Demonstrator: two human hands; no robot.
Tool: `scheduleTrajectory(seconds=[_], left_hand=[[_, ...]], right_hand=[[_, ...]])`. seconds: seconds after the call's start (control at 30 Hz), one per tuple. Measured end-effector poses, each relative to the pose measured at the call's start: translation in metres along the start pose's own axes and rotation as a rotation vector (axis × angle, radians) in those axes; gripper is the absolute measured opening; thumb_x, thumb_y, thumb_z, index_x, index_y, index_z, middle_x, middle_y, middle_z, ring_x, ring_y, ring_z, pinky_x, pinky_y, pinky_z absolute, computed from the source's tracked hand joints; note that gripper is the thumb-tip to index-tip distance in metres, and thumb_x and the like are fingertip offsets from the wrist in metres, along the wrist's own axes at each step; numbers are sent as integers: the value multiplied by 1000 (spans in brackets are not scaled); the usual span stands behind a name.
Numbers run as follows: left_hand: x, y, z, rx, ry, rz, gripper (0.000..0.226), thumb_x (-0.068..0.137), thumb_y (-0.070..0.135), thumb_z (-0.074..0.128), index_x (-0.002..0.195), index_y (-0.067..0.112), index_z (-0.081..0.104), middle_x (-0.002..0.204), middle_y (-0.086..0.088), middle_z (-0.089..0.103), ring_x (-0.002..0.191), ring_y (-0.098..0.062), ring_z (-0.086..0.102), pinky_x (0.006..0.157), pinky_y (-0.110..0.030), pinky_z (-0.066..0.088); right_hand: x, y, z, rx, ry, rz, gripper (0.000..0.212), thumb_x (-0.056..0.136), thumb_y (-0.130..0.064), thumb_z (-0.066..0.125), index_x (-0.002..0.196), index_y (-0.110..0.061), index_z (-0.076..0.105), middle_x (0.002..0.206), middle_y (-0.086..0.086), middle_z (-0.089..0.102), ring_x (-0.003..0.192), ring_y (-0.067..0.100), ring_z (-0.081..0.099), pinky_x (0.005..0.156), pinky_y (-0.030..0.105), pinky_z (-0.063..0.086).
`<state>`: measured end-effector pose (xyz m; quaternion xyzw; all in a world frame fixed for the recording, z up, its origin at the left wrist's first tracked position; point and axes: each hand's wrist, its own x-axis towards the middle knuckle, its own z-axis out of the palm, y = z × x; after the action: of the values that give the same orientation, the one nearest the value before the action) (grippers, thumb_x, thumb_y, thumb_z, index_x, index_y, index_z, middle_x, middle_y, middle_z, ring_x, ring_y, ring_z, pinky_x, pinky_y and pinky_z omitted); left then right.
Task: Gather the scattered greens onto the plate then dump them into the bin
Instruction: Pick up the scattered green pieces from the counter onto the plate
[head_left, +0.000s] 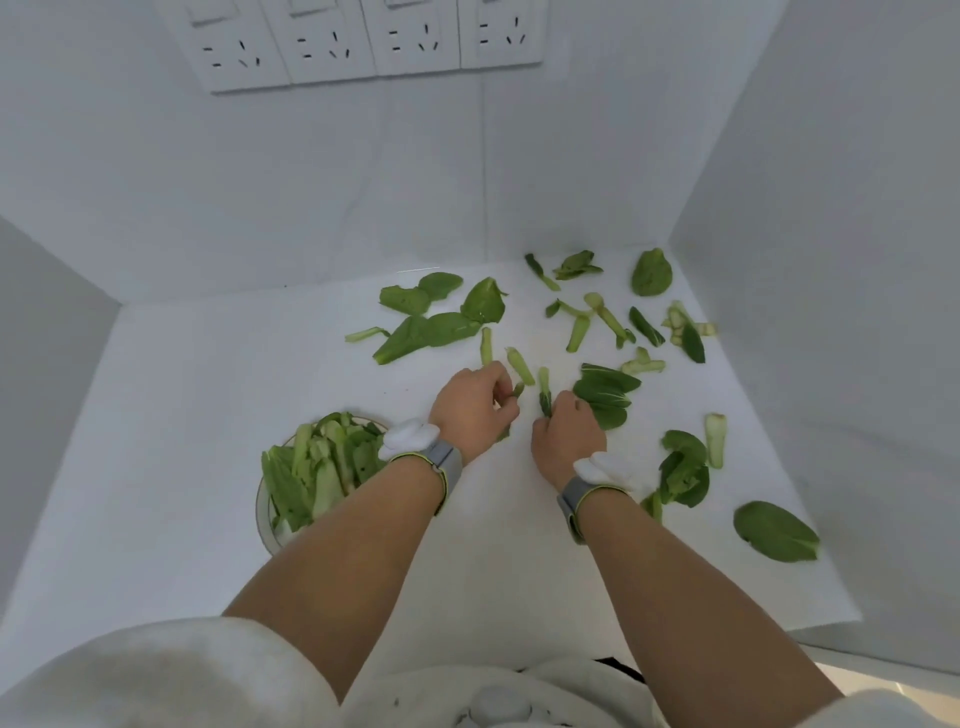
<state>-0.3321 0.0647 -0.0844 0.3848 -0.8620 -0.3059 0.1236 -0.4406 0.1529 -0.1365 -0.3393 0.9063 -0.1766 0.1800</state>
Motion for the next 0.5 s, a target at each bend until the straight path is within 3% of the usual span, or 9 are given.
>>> scheduleTrajectory(seconds=[0.1, 0.2, 0.33, 0.5], left_hand=[[-21, -8, -17, -169, 107, -111, 8, 85, 16, 66, 91, 13, 62, 78, 6, 63, 74, -14, 61, 70, -26, 50], [-39, -23, -32, -191, 183, -160, 7, 86, 16, 66, 91, 14, 61, 77, 5, 64, 73, -14, 59, 70, -27, 50], [-67, -52, -60, -243, 349, -259, 5, 85, 12, 63, 89, 14, 61, 77, 1, 66, 69, -13, 57, 68, -27, 50], [-108, -90, -89, -220, 508, -425, 6, 85, 17, 62, 89, 21, 61, 77, 9, 64, 68, -7, 56, 66, -17, 45]], right_hand=[[-4, -6, 2, 61, 49, 31, 16, 93, -25, 49, 97, -9, 51, 97, 11, 59, 82, 28, 56, 65, 30, 38], [-12, -12, 7, 206, 114, 29, 14, 91, -28, 52, 86, -16, 48, 86, 4, 59, 71, 22, 53, 62, 30, 37], [-28, -47, 16, 310, 223, -181, 12, 86, -26, 58, 80, -24, 47, 81, -7, 53, 66, 13, 47, 55, 24, 29], [-56, -95, 26, 378, 185, -441, 13, 83, -25, 58, 79, -27, 45, 79, -10, 49, 61, 10, 47, 53, 20, 28]])
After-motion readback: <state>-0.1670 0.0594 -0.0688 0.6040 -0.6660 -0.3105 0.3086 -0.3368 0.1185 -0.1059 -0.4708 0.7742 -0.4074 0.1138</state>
